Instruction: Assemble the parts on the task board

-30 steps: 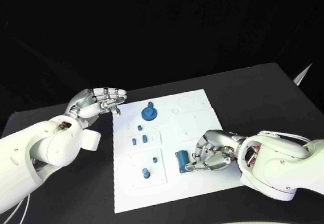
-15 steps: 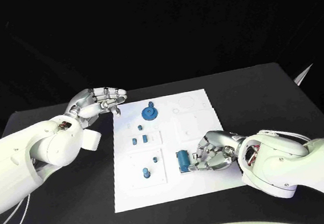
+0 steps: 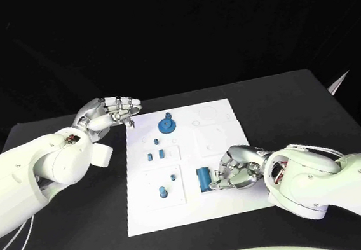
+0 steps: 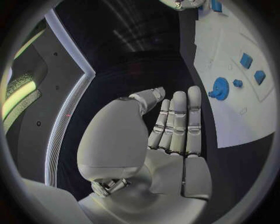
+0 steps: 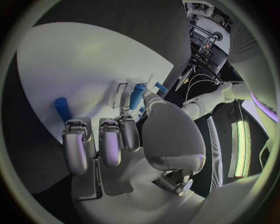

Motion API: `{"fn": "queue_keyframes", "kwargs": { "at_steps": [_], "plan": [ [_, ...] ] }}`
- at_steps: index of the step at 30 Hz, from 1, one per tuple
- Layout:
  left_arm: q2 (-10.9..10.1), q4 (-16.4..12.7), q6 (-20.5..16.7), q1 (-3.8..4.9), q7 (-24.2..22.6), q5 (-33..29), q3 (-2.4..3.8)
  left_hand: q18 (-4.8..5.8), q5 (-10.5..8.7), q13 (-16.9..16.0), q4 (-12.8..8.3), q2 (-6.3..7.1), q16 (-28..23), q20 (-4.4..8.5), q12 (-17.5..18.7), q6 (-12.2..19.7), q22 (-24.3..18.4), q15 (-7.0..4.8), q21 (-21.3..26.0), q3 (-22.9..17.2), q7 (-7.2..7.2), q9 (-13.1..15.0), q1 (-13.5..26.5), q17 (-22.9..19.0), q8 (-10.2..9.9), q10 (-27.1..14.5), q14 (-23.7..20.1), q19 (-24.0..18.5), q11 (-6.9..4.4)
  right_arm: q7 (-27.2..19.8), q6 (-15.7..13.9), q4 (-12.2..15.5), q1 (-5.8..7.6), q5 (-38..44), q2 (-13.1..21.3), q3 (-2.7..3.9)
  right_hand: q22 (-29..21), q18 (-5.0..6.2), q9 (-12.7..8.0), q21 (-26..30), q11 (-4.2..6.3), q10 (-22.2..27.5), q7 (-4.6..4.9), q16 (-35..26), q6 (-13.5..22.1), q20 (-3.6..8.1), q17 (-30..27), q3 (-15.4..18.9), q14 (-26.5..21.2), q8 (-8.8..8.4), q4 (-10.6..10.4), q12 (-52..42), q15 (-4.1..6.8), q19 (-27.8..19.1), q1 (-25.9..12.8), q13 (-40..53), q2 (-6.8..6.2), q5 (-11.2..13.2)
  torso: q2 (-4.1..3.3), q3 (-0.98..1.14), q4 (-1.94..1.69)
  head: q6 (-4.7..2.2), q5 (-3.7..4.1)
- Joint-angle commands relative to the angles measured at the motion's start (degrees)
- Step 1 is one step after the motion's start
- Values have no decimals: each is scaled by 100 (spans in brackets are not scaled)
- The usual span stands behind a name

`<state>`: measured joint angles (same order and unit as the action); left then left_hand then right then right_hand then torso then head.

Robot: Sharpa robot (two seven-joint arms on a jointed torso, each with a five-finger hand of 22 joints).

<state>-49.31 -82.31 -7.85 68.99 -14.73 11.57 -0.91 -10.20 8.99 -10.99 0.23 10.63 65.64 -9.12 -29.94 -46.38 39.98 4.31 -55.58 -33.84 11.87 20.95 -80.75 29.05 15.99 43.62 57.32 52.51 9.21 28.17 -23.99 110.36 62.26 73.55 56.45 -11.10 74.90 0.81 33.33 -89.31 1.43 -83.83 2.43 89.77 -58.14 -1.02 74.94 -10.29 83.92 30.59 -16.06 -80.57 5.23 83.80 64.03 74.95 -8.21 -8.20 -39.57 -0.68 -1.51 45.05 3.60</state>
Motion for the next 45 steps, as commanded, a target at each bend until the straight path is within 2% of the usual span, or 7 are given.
{"fn": "queue_keyframes", "kwargs": {
  "at_steps": [1,6,15,19,25,31,45],
  "plan": [
    [3,-16,46,2,-33,11,4,-45,40,5,-9,-37,21,-31,-18,26,-4,2,5,24,57,-5,4,-5,39,-41,2,9,-12,6,-9,4,-7,104,-8,-1,1495,-71,-8,-18,37,-250,-13,21,29,33,1502,-4,607,31,-26,-54,12,610,-10,993,75,-22,0,0,-2,2,1],
    [-2,-16,49,2,-29,11,4,-45,40,5,-9,-37,21,-31,-18,26,-4,2,5,24,57,-5,4,-5,39,-41,2,9,-12,-31,-11,16,-8,109,-10,-1,1483,-62,-7,24,38,-272,-16,-7,21,33,1439,-4,593,36,-29,-103,12,602,-15,1022,76,-25,-1,0,-3,0,3],
    [-10,-17,49,2,-27,11,4,-45,40,5,-9,-37,21,-31,-18,26,-4,2,5,24,57,-5,4,-5,39,-41,2,9,-12,-97,-4,54,-8,109,37,-1,1482,-61,-10,28,44,-278,-22,-12,9,35,1428,31,591,47,-18,-109,17,602,-21,1027,1,-20,2,-2,0,3,-1],
    [-14,-18,49,2,-27,11,4,-44,40,8,-7,-36,30,-33,-27,31,-4,4,3,24,58,-8,8,-8,43,-47,0,10,-11,-131,1,89,-8,113,76,-1,1480,-60,-15,36,48,-281,-27,-11,12,38,1431,41,591,52,16,-112,21,600,45,1031,-67,-8,0,-2,-1,6,-3],
    [-16,-20,48,2,-32,11,4,-44,40,8,-7,-36,30,-33,-27,31,-4,4,3,24,58,-8,8,-8,43,-47,0,10,-11,-166,-40,126,-7,127,149,-1,1478,-58,-21,44,50,-278,-28,-17,15,41,1418,31,589,54,38,-104,23,599,113,1028,-87,21,3,0,-1,-4,5],
    [-13,-19,49,2,-38,11,4,-44,40,8,-7,-36,30,-33,-27,31,-4,4,3,24,58,-8,8,-8,43,-47,0,10,-11,-198,25,131,-4,141,127,0,1477,-57,-34,48,48,-283,-25,-21,22,42,1409,25,587,59,96,-117,23,598,282,1040,-161,120,1,1,1,-7,2],
    [-11,-21,54,2,-37,11,4,-44,40,8,-7,-36,30,-33,-27,31,-4,4,3,24,58,-8,8,-8,43,-47,0,10,-11,-64,2,-9,-7,229,-66,-2,1477,-58,-41,46,51,-289,-29,-21,11,42,1409,-5,587,66,88,-129,24,598,343,1049,-114,167,2,-3,-9,-1,8]
  ]
}}
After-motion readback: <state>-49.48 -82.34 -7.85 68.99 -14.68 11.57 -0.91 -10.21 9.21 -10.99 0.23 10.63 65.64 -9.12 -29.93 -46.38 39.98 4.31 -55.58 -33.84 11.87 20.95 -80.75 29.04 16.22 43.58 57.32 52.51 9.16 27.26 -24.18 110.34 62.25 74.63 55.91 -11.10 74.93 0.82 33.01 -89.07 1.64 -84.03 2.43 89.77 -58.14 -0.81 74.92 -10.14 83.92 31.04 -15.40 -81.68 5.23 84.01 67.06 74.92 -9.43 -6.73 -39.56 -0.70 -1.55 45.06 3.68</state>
